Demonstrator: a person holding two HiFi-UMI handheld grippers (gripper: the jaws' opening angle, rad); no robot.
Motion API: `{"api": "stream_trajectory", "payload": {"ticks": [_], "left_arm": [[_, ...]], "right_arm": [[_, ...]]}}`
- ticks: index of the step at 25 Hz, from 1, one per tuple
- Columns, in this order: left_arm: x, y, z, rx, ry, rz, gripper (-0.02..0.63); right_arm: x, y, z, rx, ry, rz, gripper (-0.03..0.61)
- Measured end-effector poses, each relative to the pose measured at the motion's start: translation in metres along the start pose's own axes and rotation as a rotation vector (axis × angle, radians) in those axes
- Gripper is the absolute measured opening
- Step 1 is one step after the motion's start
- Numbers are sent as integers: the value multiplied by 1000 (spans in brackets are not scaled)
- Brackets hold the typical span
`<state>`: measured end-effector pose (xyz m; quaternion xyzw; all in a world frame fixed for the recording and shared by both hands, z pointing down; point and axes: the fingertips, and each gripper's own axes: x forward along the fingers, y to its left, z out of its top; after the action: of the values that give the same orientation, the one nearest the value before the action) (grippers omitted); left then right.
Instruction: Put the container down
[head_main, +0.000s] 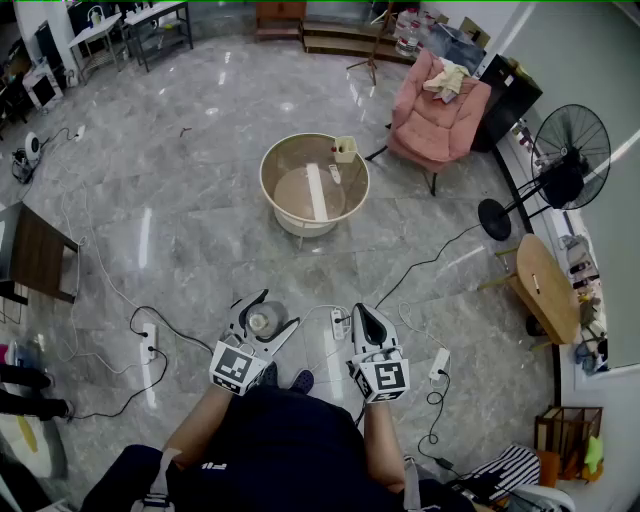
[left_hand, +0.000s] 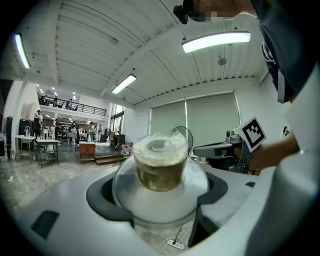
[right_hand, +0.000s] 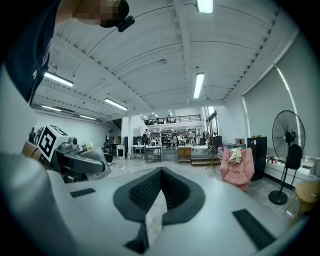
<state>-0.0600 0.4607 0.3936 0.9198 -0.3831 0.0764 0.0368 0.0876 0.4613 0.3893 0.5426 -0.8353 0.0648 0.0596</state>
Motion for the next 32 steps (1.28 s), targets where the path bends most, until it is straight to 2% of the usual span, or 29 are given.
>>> {"api": "stream_trajectory", "payload": {"ticks": [11,16,20,32], "left_arm": [[-2,5,2,-3,-8,23,339],[-5,-1,1,4,-1,36,339],[-7,-6,-2,24,10,39,341],[-16,-28,0,22,6,81,341]], "right_arm": [[-6,-3,-1,-10,-3,-13,28],[-14,-9,-3,44,-16,-14,28],[-18,-5,-5,-9,-8,-12,28],[-39,-5,-16,-34,15,37,28]]}}
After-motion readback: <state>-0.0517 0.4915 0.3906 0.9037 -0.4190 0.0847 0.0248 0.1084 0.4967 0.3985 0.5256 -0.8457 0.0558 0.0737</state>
